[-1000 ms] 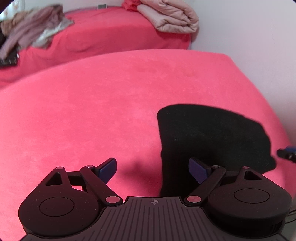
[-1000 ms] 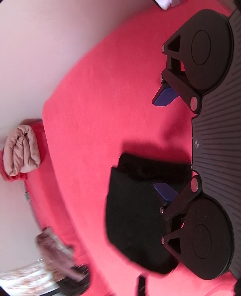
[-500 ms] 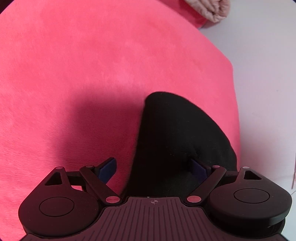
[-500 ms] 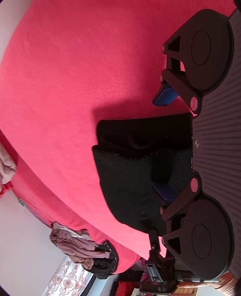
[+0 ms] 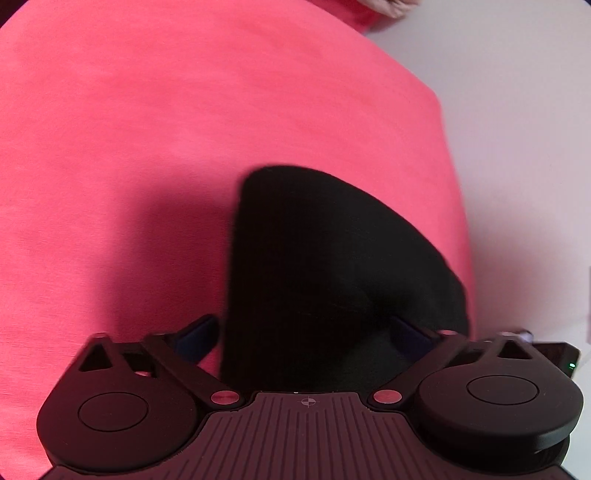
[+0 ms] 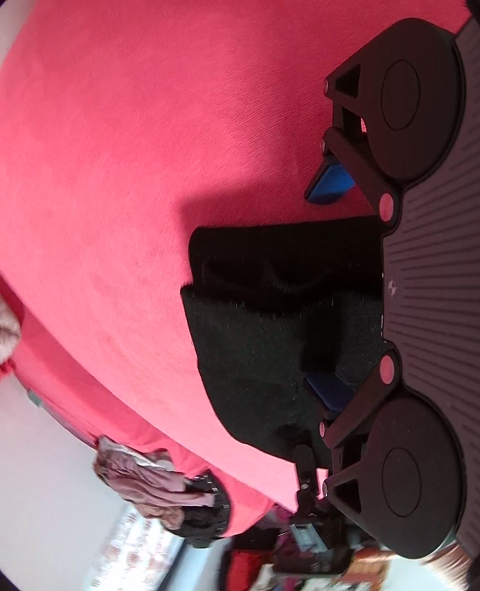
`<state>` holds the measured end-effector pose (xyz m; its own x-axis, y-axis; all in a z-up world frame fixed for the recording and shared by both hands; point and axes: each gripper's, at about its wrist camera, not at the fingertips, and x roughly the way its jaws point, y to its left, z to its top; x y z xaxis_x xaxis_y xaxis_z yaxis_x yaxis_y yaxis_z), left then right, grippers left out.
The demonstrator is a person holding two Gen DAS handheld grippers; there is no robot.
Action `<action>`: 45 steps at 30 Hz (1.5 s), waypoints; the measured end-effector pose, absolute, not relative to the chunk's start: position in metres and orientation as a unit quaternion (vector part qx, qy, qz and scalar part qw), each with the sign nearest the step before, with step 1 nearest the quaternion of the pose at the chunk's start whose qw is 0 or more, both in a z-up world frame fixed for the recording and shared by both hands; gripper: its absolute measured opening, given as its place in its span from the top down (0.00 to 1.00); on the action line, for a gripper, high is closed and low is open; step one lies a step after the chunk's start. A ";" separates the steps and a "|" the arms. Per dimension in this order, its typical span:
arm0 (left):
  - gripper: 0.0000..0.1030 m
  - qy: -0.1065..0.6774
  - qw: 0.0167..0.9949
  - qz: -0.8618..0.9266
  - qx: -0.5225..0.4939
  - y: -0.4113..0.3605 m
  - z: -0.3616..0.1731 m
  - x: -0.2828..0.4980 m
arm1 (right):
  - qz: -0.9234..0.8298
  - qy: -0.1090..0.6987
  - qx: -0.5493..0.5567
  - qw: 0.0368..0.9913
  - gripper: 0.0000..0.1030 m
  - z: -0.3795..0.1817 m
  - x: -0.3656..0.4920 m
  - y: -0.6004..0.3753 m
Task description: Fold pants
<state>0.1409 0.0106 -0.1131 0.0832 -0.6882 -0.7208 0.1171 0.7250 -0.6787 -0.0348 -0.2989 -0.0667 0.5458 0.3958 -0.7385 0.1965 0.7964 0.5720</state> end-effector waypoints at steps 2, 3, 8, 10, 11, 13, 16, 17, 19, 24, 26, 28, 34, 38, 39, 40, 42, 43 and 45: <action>0.00 0.605 0.717 -0.278 -0.206 0.005 -0.110 0.136 | 0.053 0.472 0.305 0.825 0.24 -0.066 -0.034 -0.294; 0.00 0.601 0.726 -0.273 -0.193 0.002 -0.106 0.132 | 0.055 0.469 0.299 0.829 0.32 -0.064 -0.034 -0.292; 0.00 0.584 0.747 -0.254 -0.193 0.010 -0.091 0.119 | 0.060 0.456 0.291 0.839 0.47 -0.054 -0.039 -0.287; 0.00 0.576 0.755 -0.250 -0.189 0.012 -0.080 0.112 | 0.066 0.451 0.286 0.843 0.49 -0.046 -0.040 -0.284; 0.00 0.571 0.759 -0.248 -0.188 0.010 -0.073 0.111 | 0.074 0.448 0.285 0.844 0.49 -0.041 -0.039 -0.283; 0.00 0.564 0.767 -0.239 -0.191 0.015 -0.063 0.102 | 0.093 0.441 0.279 0.848 0.50 -0.030 -0.039 -0.280; 0.00 0.550 0.783 -0.219 -0.191 0.034 -0.037 0.088 | 0.129 0.437 0.264 0.850 0.50 -0.013 -0.036 -0.271; 0.00 0.543 0.789 -0.213 -0.194 0.042 -0.029 0.081 | 0.142 0.435 0.260 0.850 0.50 -0.007 -0.036 -0.268; 0.00 0.533 0.796 -0.200 -0.206 0.052 -0.018 0.067 | 0.163 0.435 0.259 0.847 0.50 0.003 -0.036 -0.263; 0.00 0.523 0.799 -0.175 -0.241 0.072 -0.012 0.029 | 0.209 0.445 0.241 0.837 0.50 0.019 -0.042 -0.254; 0.00 0.523 0.799 -0.171 -0.241 0.075 -0.019 0.015 | 0.216 0.454 0.229 0.833 0.49 0.011 -0.044 -0.252; 0.00 0.533 0.798 -0.165 -0.227 0.072 -0.041 0.009 | 0.204 0.480 0.217 0.825 0.41 -0.012 -0.041 -0.247; 0.00 0.565 0.770 -0.130 -0.268 0.091 -0.073 -0.006 | 0.124 0.503 0.208 0.830 0.24 -0.035 -0.049 -0.255; 0.00 0.539 0.808 -0.114 -0.210 0.109 -0.041 -0.026 | 0.088 0.463 0.152 0.868 0.19 -0.016 -0.054 -0.261; 0.00 0.533 0.816 -0.111 -0.193 0.109 -0.033 -0.029 | 0.091 0.449 0.124 0.880 0.20 -0.010 -0.058 -0.261; 0.00 0.527 0.825 -0.109 -0.172 0.107 -0.026 -0.031 | 0.092 0.432 0.091 0.893 0.22 -0.004 -0.058 -0.251; 0.00 0.516 0.839 -0.111 -0.133 0.096 -0.017 -0.031 | 0.103 0.398 0.040 0.911 0.24 0.007 -0.059 -0.232; 0.00 0.507 0.845 -0.121 -0.118 0.088 -0.012 -0.031 | 0.115 0.379 0.025 0.918 0.26 0.011 -0.061 -0.222; 0.00 0.490 0.855 -0.141 -0.098 0.068 -0.013 -0.022 | 0.143 0.357 0.007 0.923 0.32 0.013 -0.064 -0.203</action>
<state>-0.0217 0.0681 -0.0128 0.4805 -0.3364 -0.8099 0.1447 0.9413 -0.3051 -0.0635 -0.2030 0.0129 0.7039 0.2684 -0.6576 -0.2586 0.9592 0.1147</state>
